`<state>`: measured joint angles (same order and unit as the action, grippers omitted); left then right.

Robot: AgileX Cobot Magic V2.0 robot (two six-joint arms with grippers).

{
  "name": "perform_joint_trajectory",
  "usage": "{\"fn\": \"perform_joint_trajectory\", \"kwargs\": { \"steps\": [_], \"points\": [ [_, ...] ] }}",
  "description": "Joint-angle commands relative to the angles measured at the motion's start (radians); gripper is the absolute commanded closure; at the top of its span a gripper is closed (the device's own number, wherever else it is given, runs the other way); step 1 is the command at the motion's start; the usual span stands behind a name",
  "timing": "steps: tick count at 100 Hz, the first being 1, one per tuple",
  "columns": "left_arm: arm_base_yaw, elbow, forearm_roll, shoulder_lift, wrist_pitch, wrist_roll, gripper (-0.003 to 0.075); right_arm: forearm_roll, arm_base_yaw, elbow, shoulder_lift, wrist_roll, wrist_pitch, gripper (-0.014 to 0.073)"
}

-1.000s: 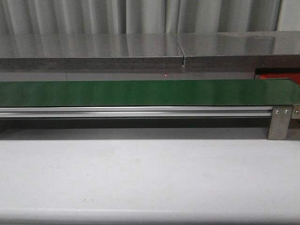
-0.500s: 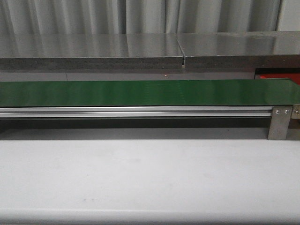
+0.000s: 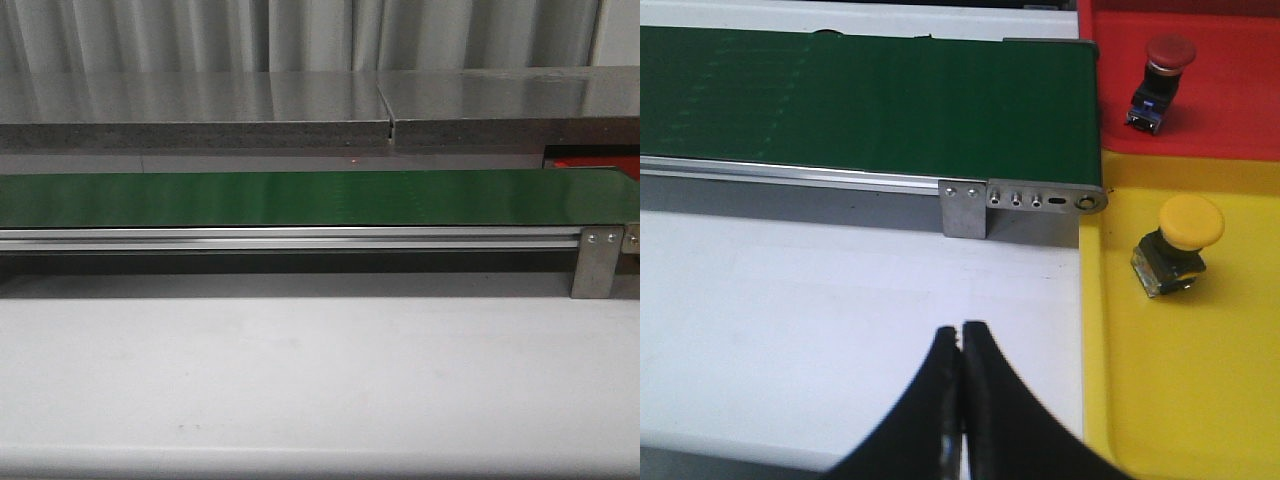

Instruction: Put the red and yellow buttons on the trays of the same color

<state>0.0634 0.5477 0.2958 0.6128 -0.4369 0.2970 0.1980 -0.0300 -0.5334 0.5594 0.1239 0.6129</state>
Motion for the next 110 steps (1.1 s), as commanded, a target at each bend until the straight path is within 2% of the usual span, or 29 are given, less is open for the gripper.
{"fn": "perform_joint_trajectory", "kwargs": {
  "steps": [1,24,47,61,80,110],
  "points": [
    [-0.001,0.033,0.010,0.003,0.083,-0.011,0.0062,0.010,0.000,-0.025,-0.001,0.008,-0.068,0.0660],
    [-0.139,0.177,0.008,0.129,0.066,-0.070,0.0062,0.010,0.000,-0.025,-0.001,0.008,-0.068,0.0660],
    [-0.347,0.387,0.021,0.380,0.016,-0.070,0.0062,0.010,0.000,-0.025,-0.001,0.008,-0.068,0.0660],
    [-0.439,0.499,0.044,0.551,-0.028,-0.070,0.0062,0.010,0.000,-0.025,-0.001,0.008,-0.067,0.0660],
    [-0.505,0.619,0.048,0.774,-0.053,-0.070,0.0062,0.010,0.000,-0.025,-0.001,0.008,-0.067,0.0660],
    [-0.536,0.717,0.057,1.048,-0.060,-0.070,0.0062,0.010,0.000,-0.025,-0.001,0.008,-0.066,0.0660]
  ]
}}
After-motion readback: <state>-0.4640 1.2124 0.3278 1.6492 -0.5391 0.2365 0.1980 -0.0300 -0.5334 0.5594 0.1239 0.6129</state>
